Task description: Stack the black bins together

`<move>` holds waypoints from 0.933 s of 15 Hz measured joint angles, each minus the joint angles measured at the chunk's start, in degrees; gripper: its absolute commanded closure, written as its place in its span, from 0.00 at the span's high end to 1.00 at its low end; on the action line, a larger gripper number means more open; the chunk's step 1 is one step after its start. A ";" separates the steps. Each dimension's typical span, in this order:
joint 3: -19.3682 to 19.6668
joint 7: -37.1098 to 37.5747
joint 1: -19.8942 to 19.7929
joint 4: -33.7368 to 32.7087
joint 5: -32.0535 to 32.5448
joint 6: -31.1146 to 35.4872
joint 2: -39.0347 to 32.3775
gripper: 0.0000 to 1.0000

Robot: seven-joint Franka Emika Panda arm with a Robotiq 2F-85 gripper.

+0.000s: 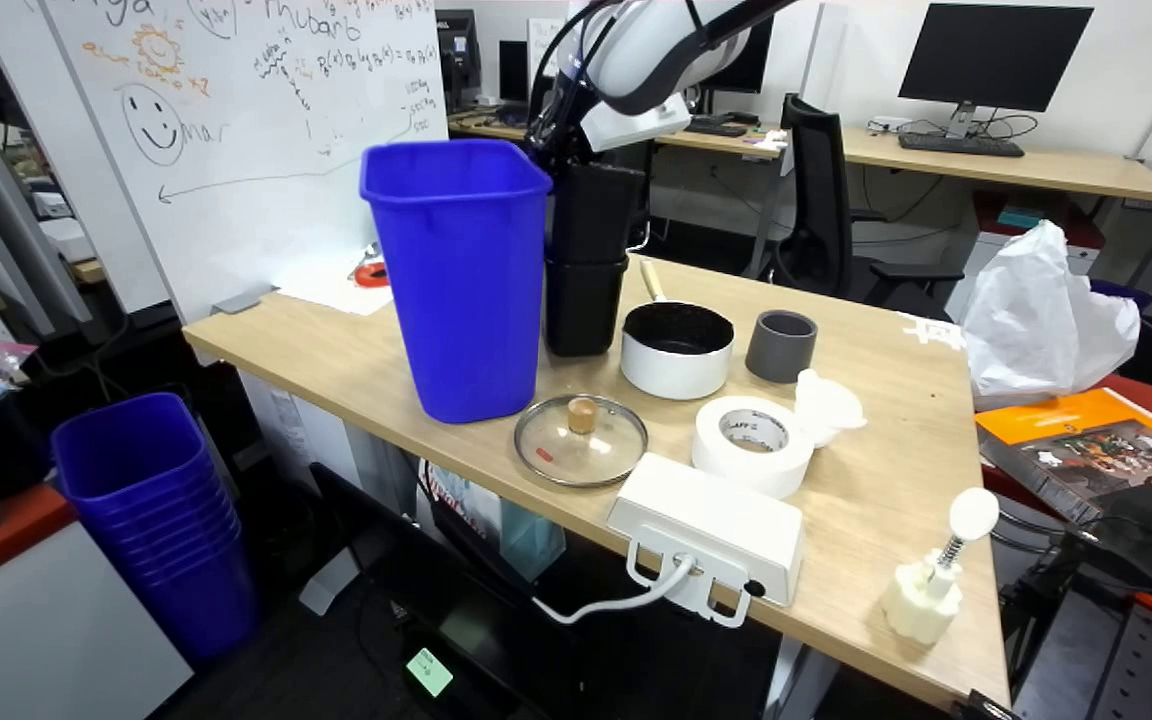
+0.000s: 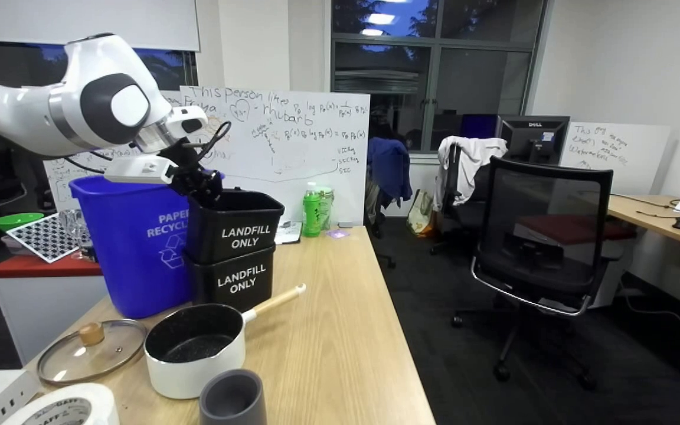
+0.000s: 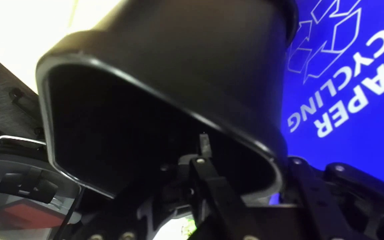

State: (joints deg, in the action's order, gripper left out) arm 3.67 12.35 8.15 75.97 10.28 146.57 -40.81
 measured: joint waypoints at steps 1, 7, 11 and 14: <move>-0.13 -0.22 0.01 -0.17 -0.01 0.38 0.03 0.78; -0.24 -1.94 -0.03 -0.21 0.00 1.51 0.06 0.86; -0.24 -1.93 -0.02 -0.21 0.00 1.51 0.06 0.86; -0.24 -1.93 -0.02 -0.21 0.00 1.51 0.06 0.86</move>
State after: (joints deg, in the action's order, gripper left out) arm 3.44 10.42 8.12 75.76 10.27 148.08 -40.74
